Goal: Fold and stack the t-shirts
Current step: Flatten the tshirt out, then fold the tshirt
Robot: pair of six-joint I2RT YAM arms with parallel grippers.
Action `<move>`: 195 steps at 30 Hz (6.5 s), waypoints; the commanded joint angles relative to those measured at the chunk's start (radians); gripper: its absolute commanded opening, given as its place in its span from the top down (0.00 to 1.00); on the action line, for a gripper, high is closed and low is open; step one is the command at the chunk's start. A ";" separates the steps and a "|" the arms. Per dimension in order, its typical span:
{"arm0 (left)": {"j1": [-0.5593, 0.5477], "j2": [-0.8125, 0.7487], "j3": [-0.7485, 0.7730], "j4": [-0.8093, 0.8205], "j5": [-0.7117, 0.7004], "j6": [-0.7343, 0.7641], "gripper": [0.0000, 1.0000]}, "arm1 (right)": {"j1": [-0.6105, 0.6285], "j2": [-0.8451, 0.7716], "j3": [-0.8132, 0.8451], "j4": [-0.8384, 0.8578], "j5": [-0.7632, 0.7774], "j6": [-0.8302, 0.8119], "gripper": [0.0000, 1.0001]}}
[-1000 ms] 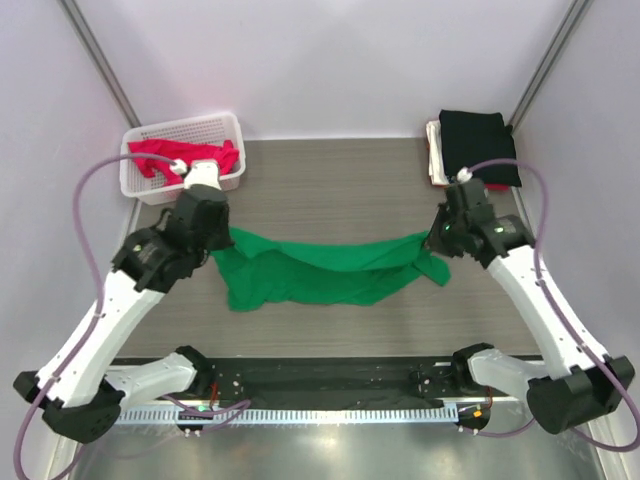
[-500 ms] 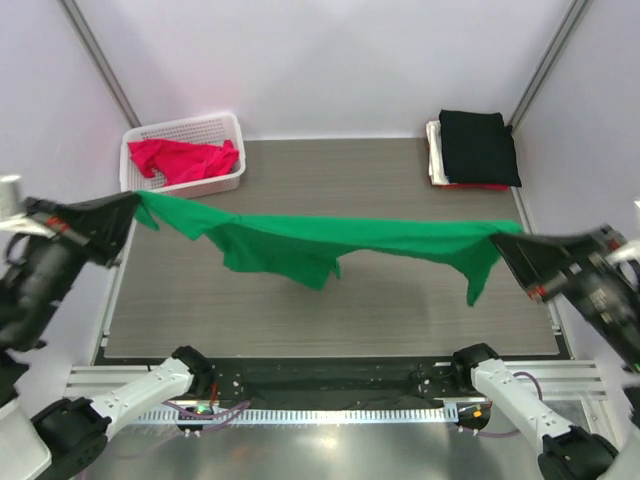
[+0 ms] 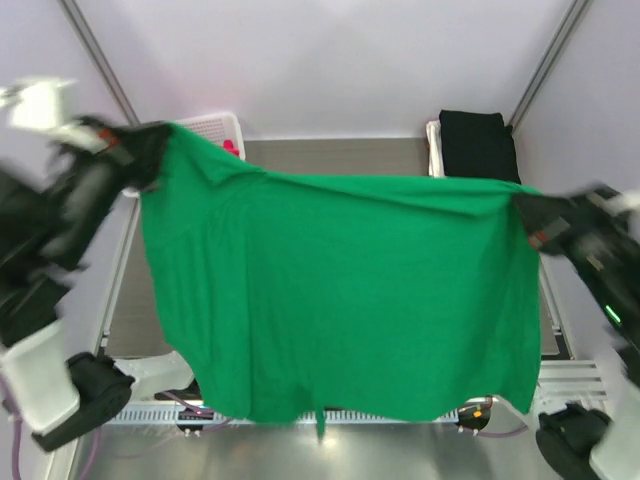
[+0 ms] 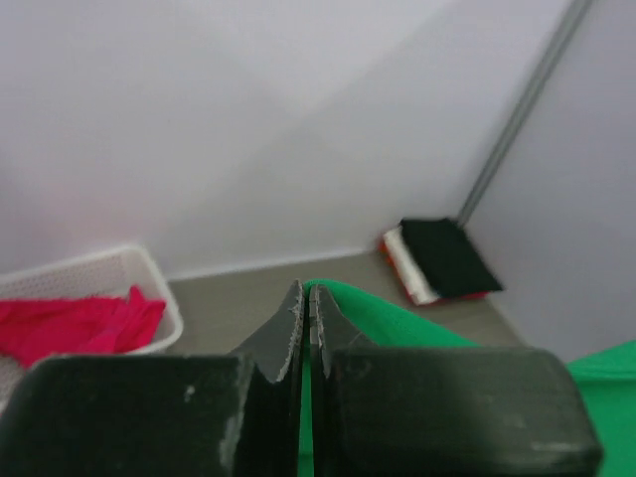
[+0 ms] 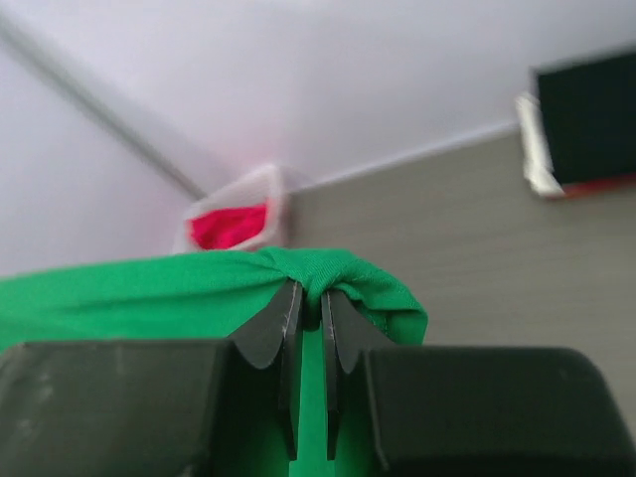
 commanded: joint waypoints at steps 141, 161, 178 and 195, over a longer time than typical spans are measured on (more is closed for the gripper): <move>-0.301 -0.294 -1.677 0.002 -0.148 -1.050 1.00 | -0.130 -0.080 -1.448 0.216 0.193 0.543 0.01; -0.042 -0.336 -1.605 0.041 -0.044 -0.800 1.00 | -0.121 0.084 -1.544 0.316 0.133 0.734 0.49; 0.021 -0.311 -1.617 0.107 0.044 -0.733 1.00 | -0.137 0.603 -1.109 0.465 0.293 0.360 0.47; 0.022 -0.307 -1.634 0.132 0.048 -0.728 1.00 | -0.137 0.248 -1.482 0.345 0.221 0.612 0.61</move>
